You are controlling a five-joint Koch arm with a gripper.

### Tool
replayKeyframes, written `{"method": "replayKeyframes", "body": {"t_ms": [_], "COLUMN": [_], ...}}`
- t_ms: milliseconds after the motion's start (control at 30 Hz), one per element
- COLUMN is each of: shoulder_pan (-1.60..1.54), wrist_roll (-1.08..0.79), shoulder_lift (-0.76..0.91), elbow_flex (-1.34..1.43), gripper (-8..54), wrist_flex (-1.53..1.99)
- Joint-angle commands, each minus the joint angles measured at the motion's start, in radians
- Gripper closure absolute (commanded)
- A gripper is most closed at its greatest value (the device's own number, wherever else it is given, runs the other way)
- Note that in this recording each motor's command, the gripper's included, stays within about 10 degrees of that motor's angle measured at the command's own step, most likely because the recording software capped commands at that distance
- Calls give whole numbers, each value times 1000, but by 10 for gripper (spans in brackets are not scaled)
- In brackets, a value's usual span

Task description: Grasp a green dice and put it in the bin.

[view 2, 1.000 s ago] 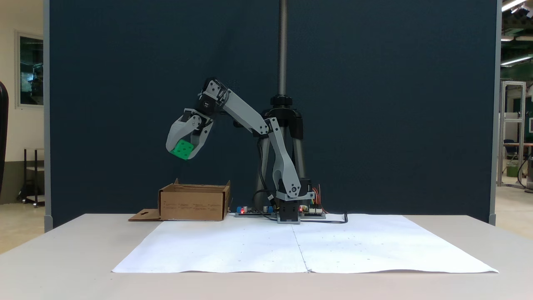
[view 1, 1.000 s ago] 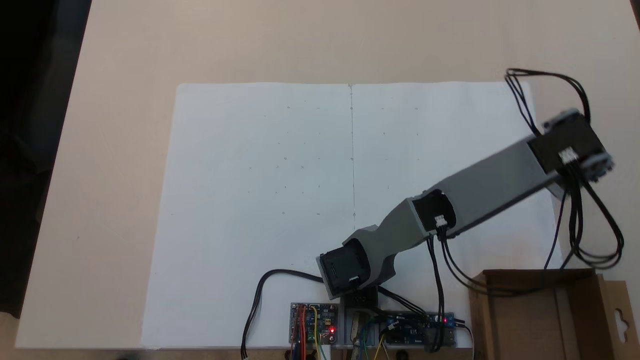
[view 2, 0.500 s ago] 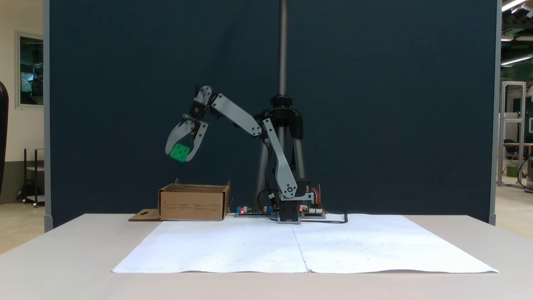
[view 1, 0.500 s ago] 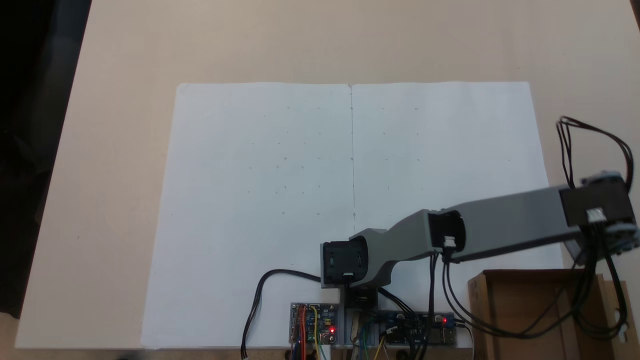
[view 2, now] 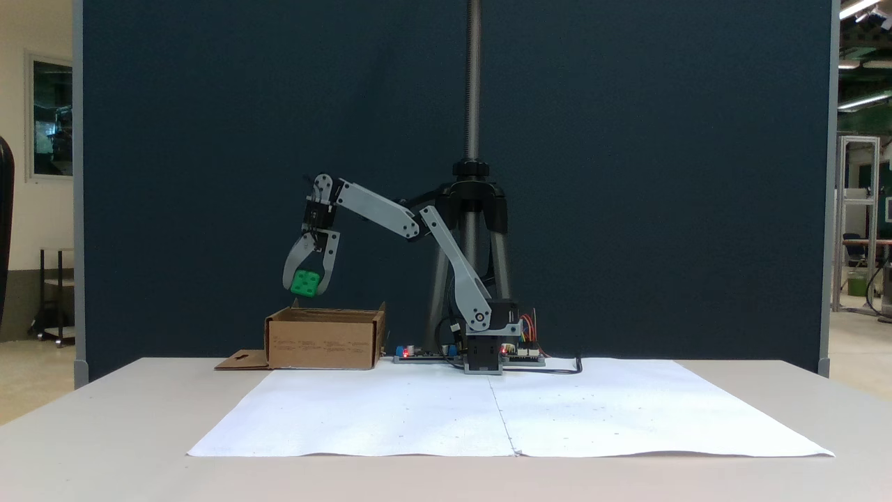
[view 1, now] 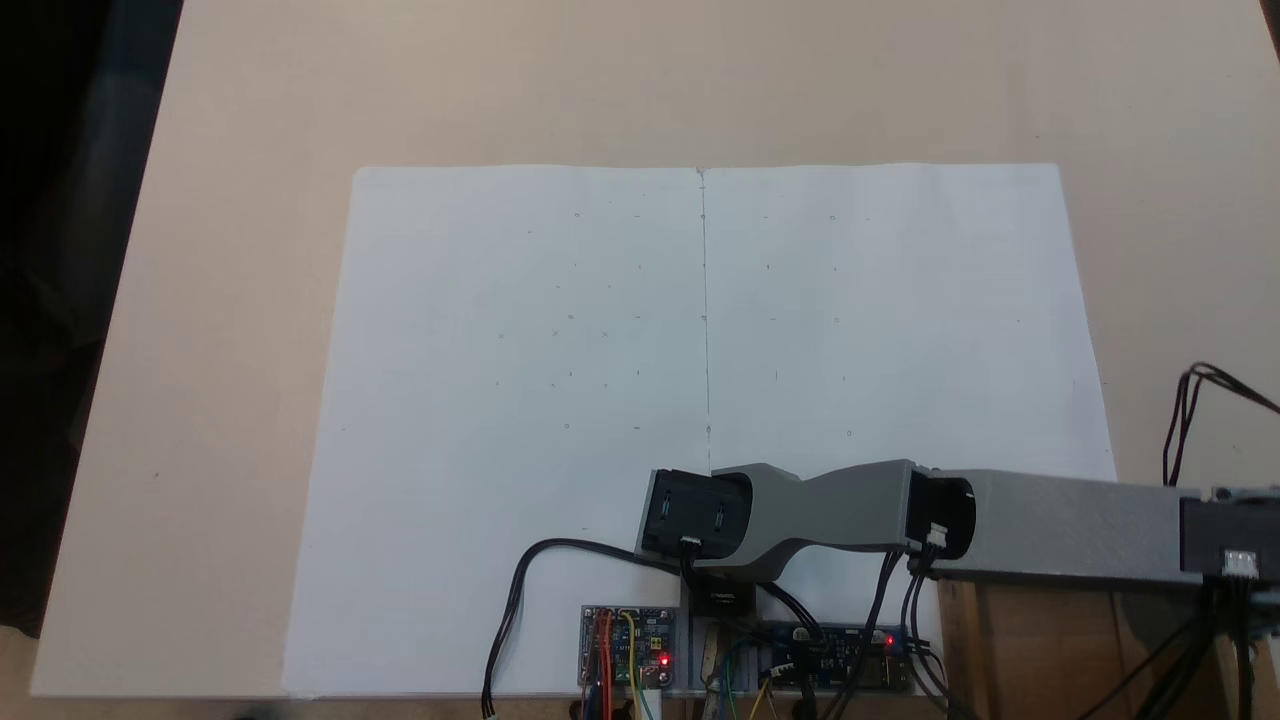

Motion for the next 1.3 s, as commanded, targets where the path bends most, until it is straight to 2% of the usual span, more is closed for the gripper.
{"method": "replayKeyframes", "body": {"t_ms": [0, 100, 300, 500, 1133, 1200, 1267], "shoulder_pan": [28, 31, 18, 11, 9, 15, 21], "wrist_roll": [-106, -106, -104, -106, -106, -106, -106], "shoulder_lift": [31, 55, 242, 295, 216, 215, 213], "elbow_flex": [-38, -23, 302, 456, 460, 460, 460], "gripper": [337, 337, 337, 337, 337, 135, 82], "wrist_flex": [171, 228, 231, 124, -179, -181, -181]}}
